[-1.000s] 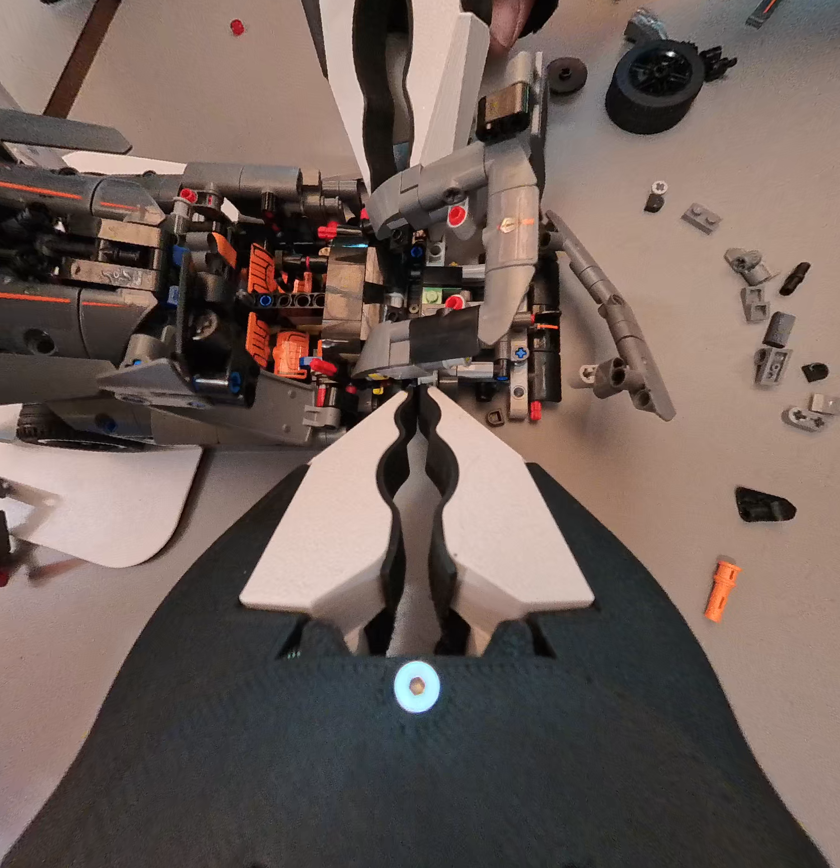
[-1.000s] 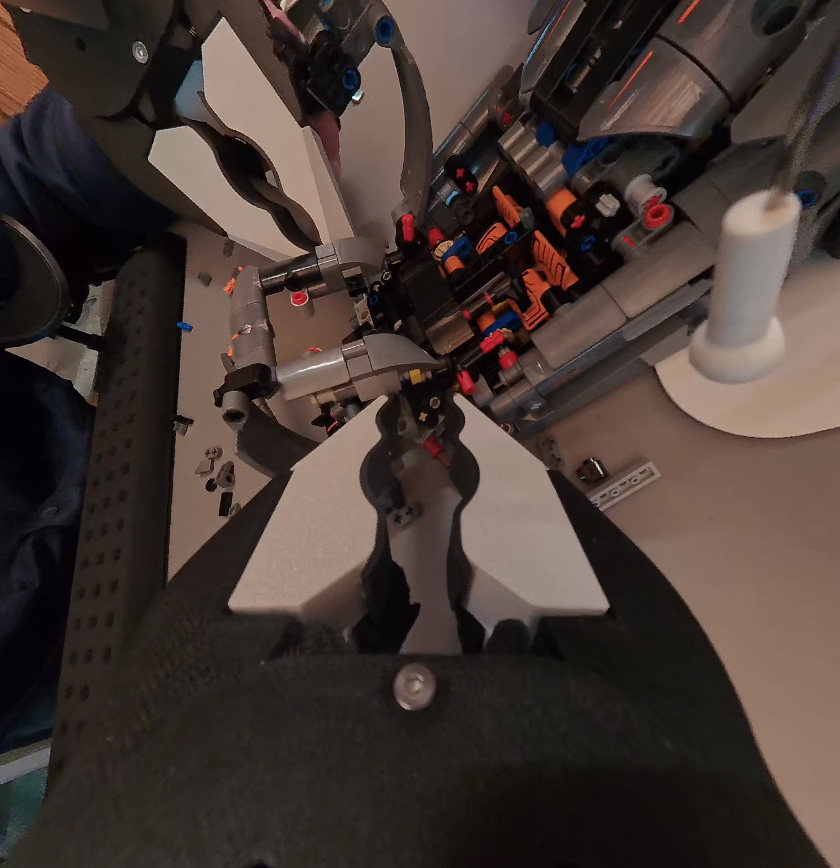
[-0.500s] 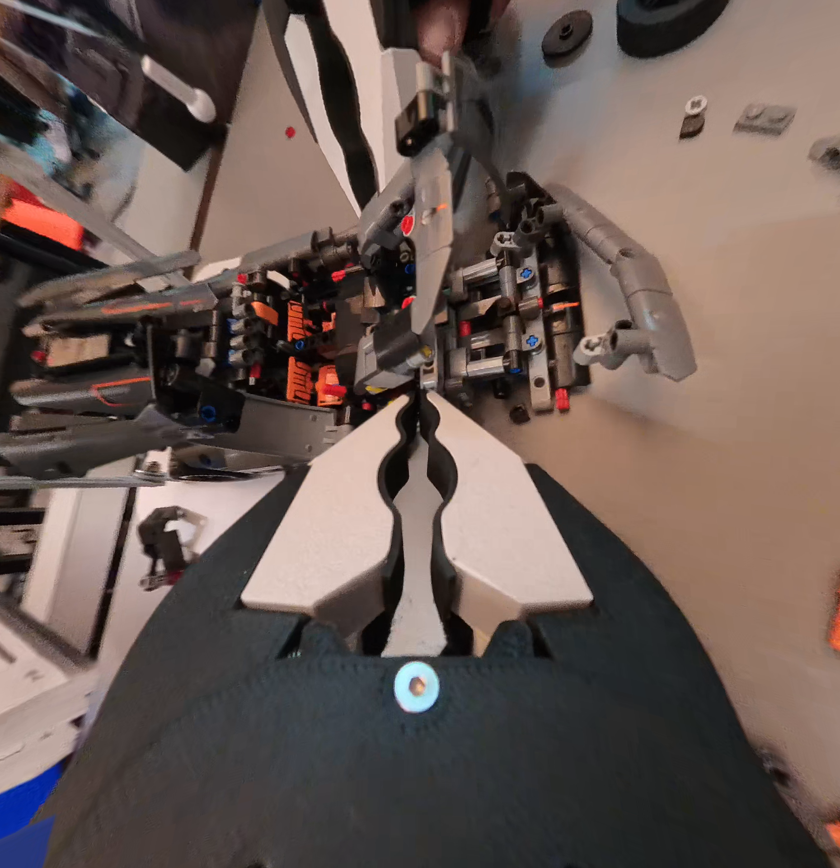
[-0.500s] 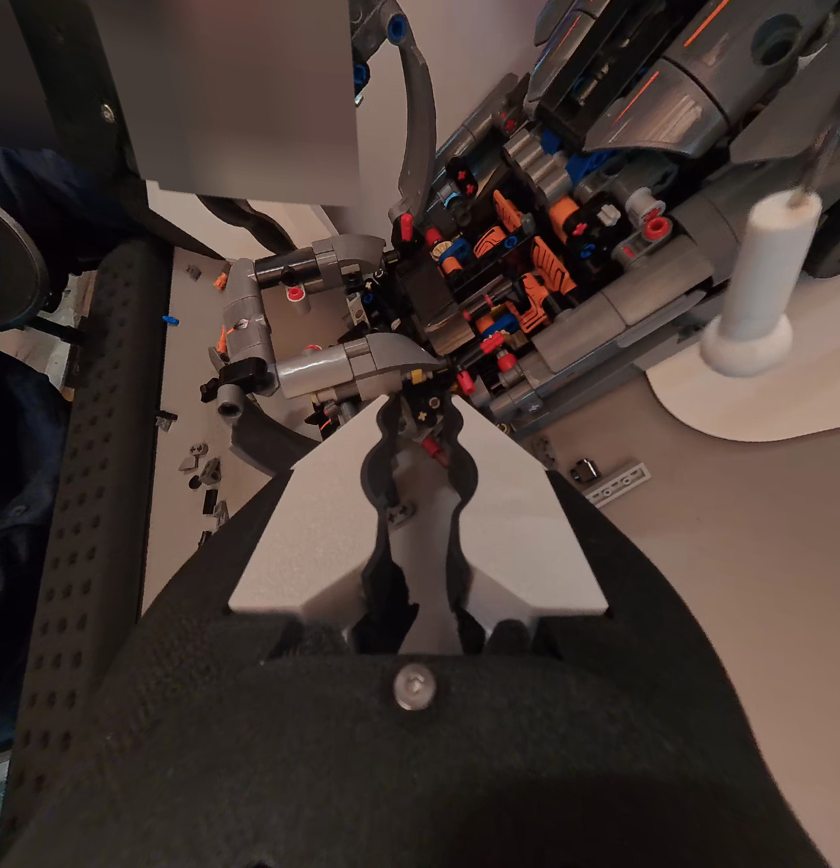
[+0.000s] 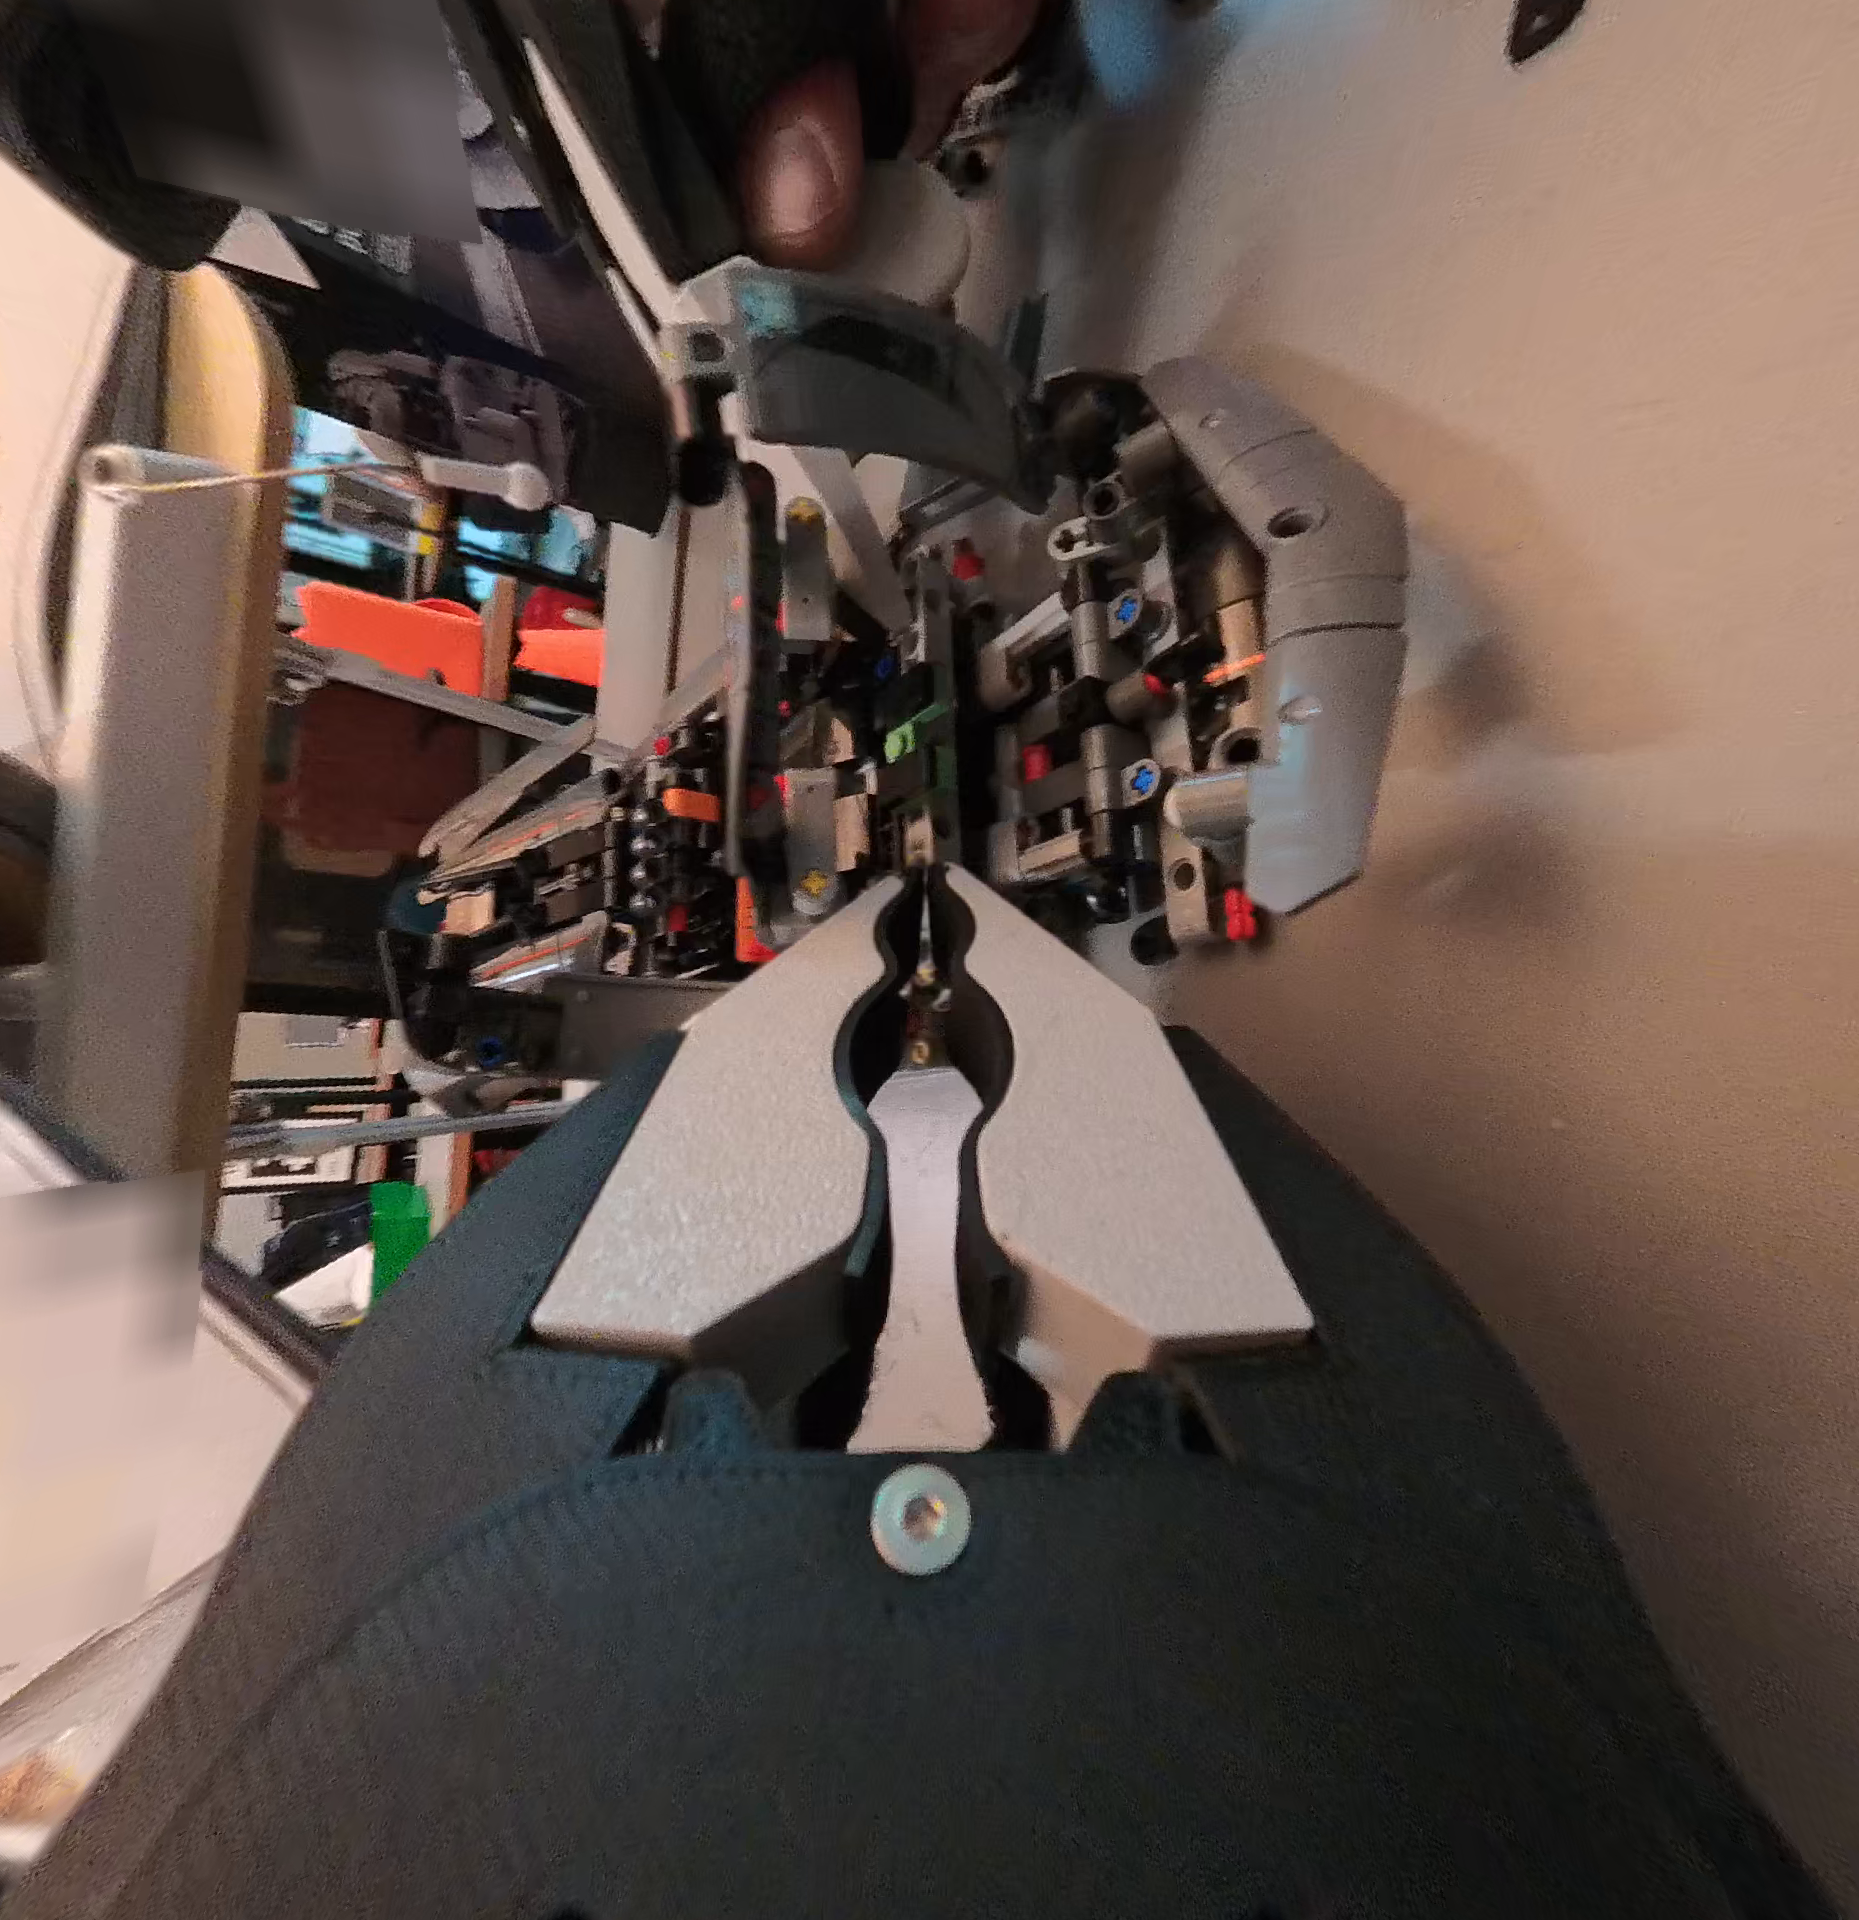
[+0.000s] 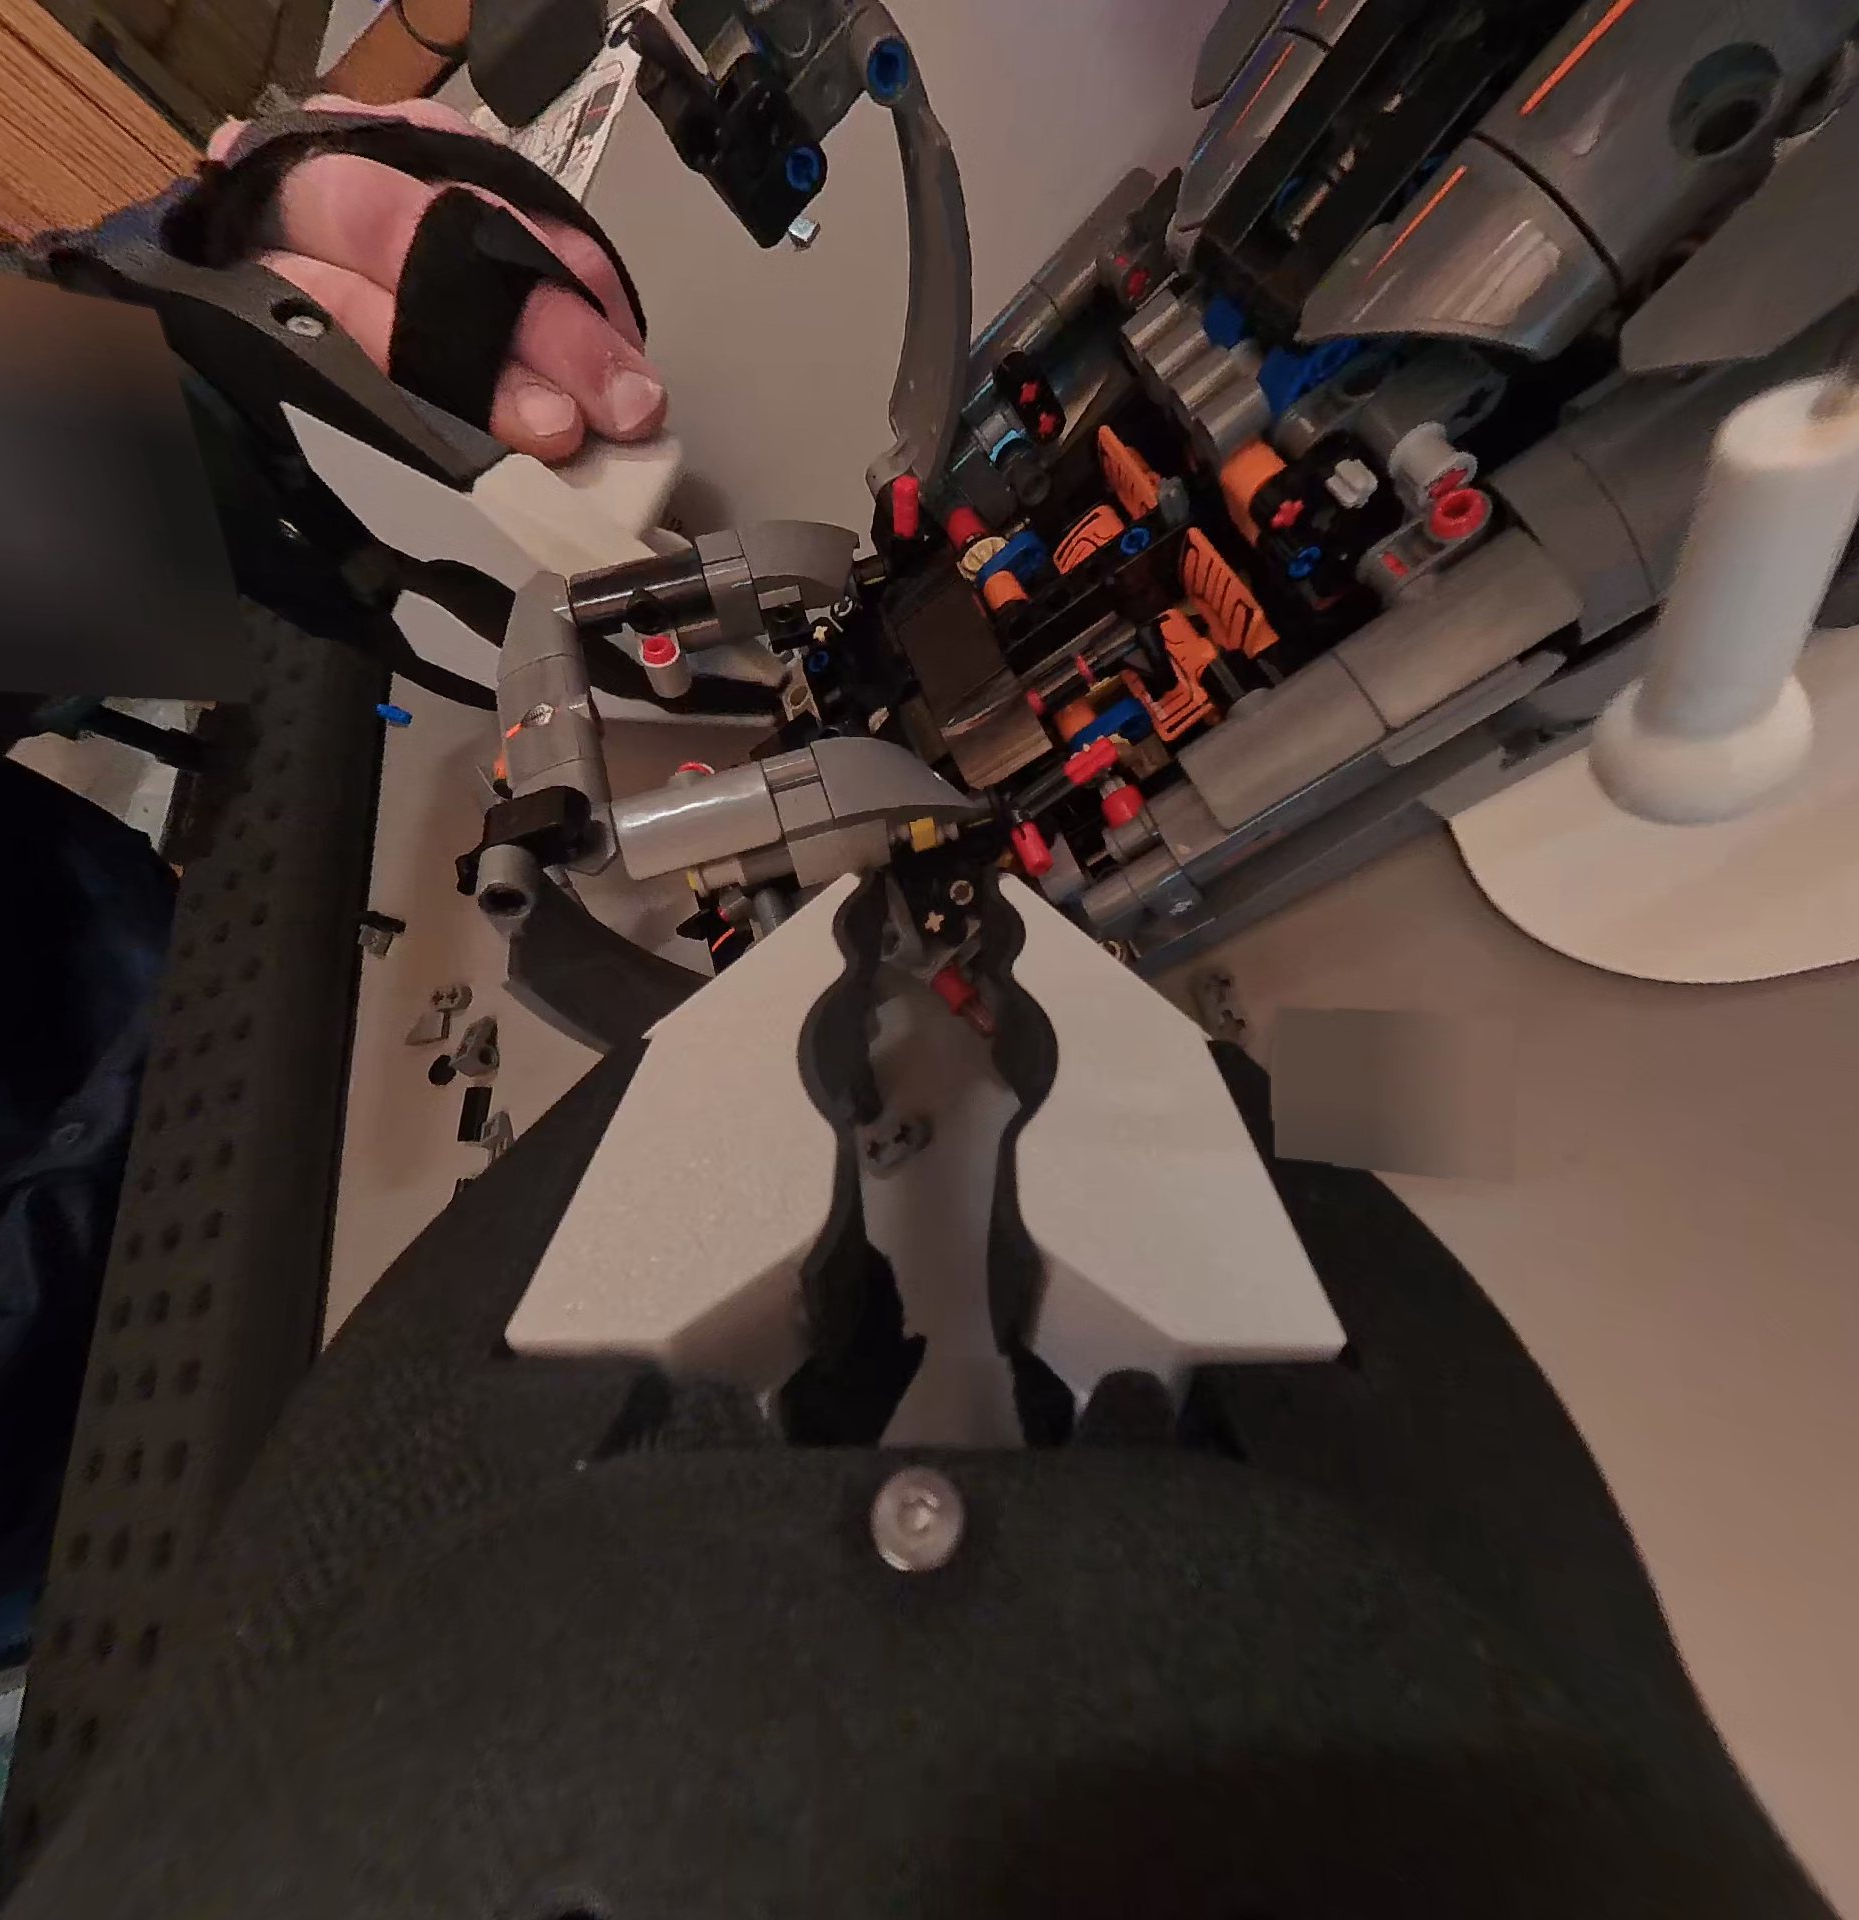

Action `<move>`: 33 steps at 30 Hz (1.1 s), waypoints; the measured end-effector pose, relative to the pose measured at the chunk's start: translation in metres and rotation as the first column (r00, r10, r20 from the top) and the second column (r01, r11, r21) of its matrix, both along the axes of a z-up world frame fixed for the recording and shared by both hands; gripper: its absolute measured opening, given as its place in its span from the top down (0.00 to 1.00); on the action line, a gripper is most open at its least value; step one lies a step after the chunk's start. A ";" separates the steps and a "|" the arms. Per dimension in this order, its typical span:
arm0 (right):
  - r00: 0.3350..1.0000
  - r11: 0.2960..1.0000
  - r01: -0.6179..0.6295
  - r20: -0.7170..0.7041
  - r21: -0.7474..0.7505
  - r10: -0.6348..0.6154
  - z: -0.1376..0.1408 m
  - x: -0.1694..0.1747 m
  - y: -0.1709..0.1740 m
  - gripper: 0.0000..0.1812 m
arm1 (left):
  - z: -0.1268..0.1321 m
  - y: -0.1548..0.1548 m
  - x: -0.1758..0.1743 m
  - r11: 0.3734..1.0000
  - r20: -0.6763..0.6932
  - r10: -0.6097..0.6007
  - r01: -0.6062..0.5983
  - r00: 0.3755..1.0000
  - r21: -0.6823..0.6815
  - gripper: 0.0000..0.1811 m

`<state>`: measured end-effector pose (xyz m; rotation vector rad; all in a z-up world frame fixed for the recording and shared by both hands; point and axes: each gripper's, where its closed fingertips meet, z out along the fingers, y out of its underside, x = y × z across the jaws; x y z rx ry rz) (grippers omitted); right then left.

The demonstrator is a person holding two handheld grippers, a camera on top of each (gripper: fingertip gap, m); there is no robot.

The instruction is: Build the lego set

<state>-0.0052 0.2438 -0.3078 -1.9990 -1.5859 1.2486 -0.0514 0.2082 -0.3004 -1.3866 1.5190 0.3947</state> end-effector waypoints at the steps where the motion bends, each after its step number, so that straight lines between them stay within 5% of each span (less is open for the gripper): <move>1: 1.000 1.000 0.000 -0.001 -0.002 0.000 0.000 0.000 0.000 0.91 | -0.003 0.001 0.000 1.000 -0.001 0.001 -0.001 1.000 -0.014 0.99; 6: 1.000 1.000 0.005 -0.004 0.000 -0.005 0.000 0.001 0.000 0.91 | -0.009 -0.007 0.001 0.995 0.016 -0.023 0.025 1.000 -0.098 0.90; 33: 0.999 0.996 0.028 -0.029 -0.089 -0.031 0.003 0.000 0.004 0.91 | -0.001 0.006 0.001 0.999 0.026 0.024 -0.025 0.999 0.030 1.00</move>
